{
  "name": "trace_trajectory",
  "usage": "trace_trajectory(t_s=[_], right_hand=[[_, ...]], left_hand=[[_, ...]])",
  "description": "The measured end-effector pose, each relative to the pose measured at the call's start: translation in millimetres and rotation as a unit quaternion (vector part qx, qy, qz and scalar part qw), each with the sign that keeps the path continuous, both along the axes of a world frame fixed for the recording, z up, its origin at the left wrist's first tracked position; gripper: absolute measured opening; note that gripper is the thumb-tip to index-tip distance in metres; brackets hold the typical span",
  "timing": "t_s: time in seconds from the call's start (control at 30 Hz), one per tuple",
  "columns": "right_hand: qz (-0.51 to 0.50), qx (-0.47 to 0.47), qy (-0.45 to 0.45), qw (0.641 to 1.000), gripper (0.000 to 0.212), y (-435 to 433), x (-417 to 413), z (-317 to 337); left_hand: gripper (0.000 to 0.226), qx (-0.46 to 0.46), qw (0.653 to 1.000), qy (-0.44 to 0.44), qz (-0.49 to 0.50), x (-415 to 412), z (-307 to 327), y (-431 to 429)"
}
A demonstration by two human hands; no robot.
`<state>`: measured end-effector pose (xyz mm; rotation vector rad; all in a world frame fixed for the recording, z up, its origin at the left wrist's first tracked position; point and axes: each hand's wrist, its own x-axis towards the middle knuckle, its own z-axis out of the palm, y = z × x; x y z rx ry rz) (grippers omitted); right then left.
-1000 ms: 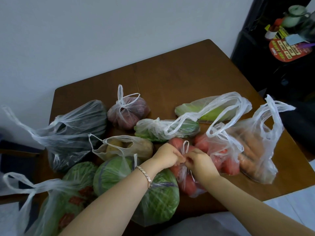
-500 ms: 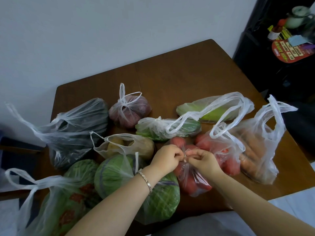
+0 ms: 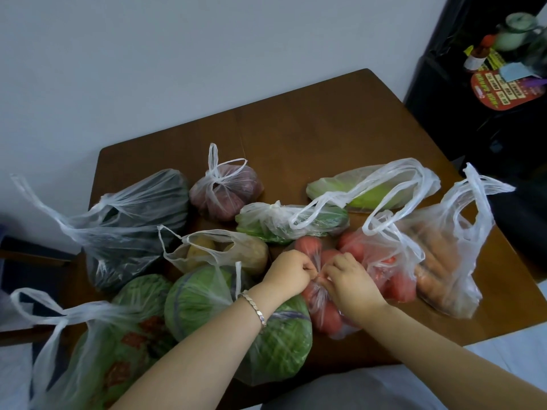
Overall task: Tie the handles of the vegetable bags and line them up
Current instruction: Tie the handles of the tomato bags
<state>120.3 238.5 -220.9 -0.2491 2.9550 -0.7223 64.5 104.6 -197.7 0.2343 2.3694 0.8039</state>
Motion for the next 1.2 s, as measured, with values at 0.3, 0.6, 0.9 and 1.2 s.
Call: trace_trajectory(t_s=[0.3, 0.6, 0.9, 1.2], right_hand=[[-0.019, -0.021, -0.057, 0.998, 0.025, 7.8, 10.0, 15.5], [-0.306, -0.071, 0.122, 0.941, 0.034, 56.9, 25.3, 76.2], [-0.244, -0.029, -0.060, 0.968, 0.020, 85.2, 1.5, 70.5], [-0.142, -0.240, -0.156, 0.947, 0.037, 131.7, -19.8, 110.1]], left_hand=[[0.018, -0.116, 0.991, 0.053, -0.048, -9.9, -0.1, 10.3], [0.049, 0.126, 0.971, 0.152, -0.135, 2.6, 48.8, 57.6], [0.026, 0.121, 0.971, 0.180, -0.103, 0.4, 60.9, 85.5], [0.036, 0.000, 0.960, 0.247, -0.135, 14.3, 59.4, 109.9]])
